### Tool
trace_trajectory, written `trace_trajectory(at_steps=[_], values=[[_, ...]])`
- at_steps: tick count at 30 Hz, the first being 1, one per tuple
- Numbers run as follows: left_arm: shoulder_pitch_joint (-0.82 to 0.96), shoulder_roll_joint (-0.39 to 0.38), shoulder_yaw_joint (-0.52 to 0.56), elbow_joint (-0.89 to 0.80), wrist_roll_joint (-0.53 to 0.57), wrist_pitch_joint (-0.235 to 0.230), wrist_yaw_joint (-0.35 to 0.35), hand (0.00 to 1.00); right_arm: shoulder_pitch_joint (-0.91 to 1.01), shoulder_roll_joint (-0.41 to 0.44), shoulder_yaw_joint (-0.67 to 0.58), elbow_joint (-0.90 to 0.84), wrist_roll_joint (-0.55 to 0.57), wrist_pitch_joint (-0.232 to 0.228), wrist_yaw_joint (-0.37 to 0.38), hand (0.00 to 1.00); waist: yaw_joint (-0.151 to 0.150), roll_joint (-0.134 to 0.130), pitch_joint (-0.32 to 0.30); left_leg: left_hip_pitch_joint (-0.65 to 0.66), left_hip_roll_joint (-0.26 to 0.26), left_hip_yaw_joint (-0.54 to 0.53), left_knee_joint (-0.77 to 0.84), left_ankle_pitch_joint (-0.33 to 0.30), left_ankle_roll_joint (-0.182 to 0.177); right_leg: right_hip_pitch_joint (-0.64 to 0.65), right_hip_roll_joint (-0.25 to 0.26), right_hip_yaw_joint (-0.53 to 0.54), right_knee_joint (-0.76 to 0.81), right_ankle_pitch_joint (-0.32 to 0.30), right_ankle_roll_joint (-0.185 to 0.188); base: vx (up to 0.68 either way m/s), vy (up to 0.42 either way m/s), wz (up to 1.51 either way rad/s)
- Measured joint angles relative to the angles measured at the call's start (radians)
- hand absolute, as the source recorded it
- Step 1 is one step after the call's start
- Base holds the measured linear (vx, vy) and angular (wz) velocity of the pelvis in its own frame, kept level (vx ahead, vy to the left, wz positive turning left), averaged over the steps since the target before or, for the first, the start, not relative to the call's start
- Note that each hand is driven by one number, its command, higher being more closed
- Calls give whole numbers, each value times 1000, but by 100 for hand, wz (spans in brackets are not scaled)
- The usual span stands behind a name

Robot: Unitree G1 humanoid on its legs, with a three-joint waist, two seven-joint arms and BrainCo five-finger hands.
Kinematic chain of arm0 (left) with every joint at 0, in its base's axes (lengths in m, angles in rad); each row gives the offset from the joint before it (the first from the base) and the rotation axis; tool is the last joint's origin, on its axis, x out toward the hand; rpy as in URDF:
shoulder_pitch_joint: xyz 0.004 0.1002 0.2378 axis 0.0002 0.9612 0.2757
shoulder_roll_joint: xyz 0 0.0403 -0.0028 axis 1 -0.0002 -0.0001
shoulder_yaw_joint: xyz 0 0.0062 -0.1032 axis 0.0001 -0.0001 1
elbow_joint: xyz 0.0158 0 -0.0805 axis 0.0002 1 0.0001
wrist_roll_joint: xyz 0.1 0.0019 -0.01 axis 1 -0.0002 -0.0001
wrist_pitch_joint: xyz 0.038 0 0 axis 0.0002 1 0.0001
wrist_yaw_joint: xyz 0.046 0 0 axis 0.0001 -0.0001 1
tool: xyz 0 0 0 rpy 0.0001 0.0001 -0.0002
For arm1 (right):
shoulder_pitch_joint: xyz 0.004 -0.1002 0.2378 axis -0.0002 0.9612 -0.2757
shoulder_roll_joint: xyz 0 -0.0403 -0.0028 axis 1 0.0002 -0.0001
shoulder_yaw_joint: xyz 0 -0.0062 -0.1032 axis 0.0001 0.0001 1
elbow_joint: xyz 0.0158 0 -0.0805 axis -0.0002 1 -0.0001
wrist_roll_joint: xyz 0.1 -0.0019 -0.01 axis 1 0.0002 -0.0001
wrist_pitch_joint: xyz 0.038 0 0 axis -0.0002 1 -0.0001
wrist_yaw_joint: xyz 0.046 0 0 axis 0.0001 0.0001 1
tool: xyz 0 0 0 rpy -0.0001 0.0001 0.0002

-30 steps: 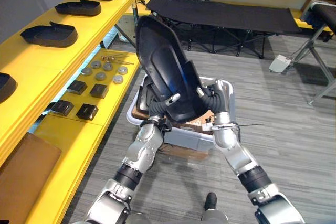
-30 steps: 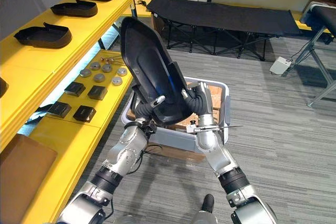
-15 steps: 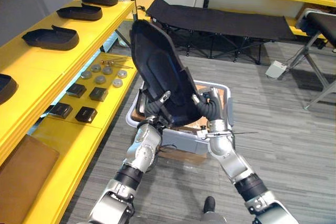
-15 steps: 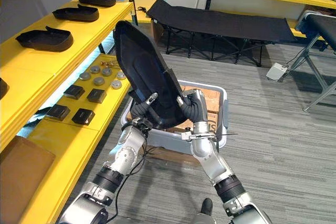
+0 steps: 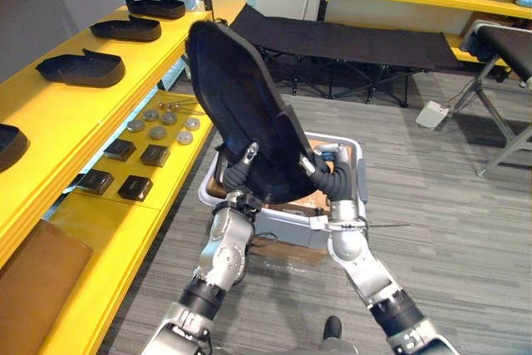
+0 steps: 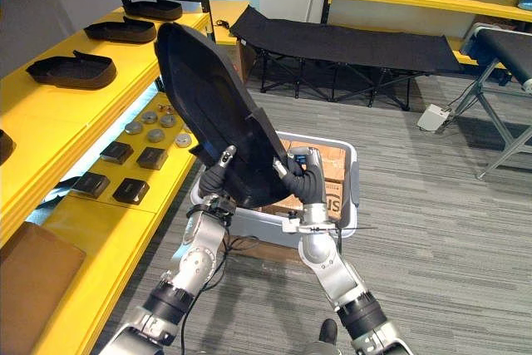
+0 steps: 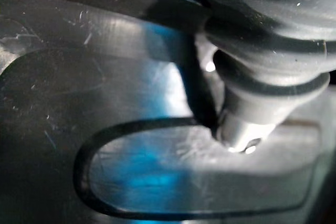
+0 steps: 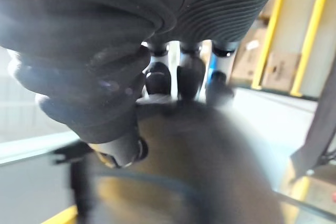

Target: Walk over and take plastic housings, then place them on the shelf

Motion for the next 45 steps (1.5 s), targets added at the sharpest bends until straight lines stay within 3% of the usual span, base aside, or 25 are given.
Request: trace_trajectory(at_steps=[8, 11, 13, 18, 20, 25, 28, 29, 33, 35, 38, 43, 45], values=[[101, -1, 57, -100, 269, 6, 57, 100, 60, 0, 10, -104, 120, 8, 75, 0, 6, 26, -15, 1, 1, 18, -4, -4, 5, -14, 2, 6, 0, -2, -3, -9, 16, -5], [160, -1, 75, -124, 420, 31, 115, 100, 73, 1, 4, -212, 272, -54, 138, 0, 4, 27, -16, 2, 1, 18, -2, -5, 1, -13, 2, 6, 0, -1, -1, 0, 0, 0], [214, 2, 96, -128, 540, 48, 158, 100, 73, 4, -27, -287, 361, -126, 202, 0, 5, 27, -16, 2, 2, 19, 0, -6, -1, -12, 2, 6, 0, -1, -1, 5, 15, 0], [272, 19, 166, -138, 750, 58, 230, 100, 95, -4, -99, -362, 398, -156, 269, 0, 6, 27, -16, 2, 2, 21, 0, -7, 0, -13, 2, 8, 0, -1, -1, 0, 0, 0], [297, 40, 187, -160, 827, 60, 262, 100, 152, -18, -177, -423, 478, -157, 313, 0, 8, 27, -16, 3, 2, 24, 0, -11, 1, -15, 2, 11, 0, -3, 1, 0, 0, 0], [368, 41, 255, -166, 872, 57, 309, 100, 300, -23, -339, -468, 684, -146, 427, 0, -3, 37, -31, 3, 3, 52, -1, -18, -1, -39, 6, 37, 0, -4, 1, 5, 22, -17], [416, 36, 283, -181, 872, 28, 332, 100, 423, 0, -396, -445, 699, -96, 434, 0, -5, 45, -36, 5, 4, 77, -1, -21, -4, -58, 11, 59, 0, -3, 2, 12, 22, -19], [430, 32, 297, -191, 866, -10, 332, 100, 462, 31, -417, -402, 697, -77, 432, 0, -8, 46, -36, 2, 4, 81, -1, -21, -4, -63, 11, 63, 0, -3, 2, -7, 6, -10], [454, 9, 306, -251, 827, -79, 318, 100, 509, 65, -467, -241, 608, -6, 416, 0, -12, 46, -36, 3, 4, 82, -1, -24, -2, -63, 11, 63, 0, -5, -1, -3, 2, -1], [460, 1, 305, -283, 785, -120, 288, 100, 520, 68, -463, -207, 568, 18, 426, 0, -13, 49, -35, 2, 4, 82, -1, -25, 0, -64, 11, 63, 0, -11, -1, 0, 0, 0], [464, 1, 304, -300, 763, -128, 258, 100, 497, 67, -460, -208, 570, 18, 460, 0, -11, 49, -36, 1, 4, 81, -2, -29, 6, -64, 11, 59, -1, -18, 1, 0, 0, 0], [490, 0, 306, -331, 749, -128, 270, 100, 413, 68, -381, -204, 629, 46, 483, 0, 3, 50, -35, -7, 3, 69, -1, -30, 8, -60, 6, 37, 0, -20, -1, 3, 2, 11], [514, -2, 311, -394, 756, -125, 283, 100, 377, 73, -339, -169, 627, 55, 486, 0, 11, 55, -30, -22, 1, 17, 4, -29, 9, -30, -2, -13, 0, -21, -1, 33, 16, 62]])
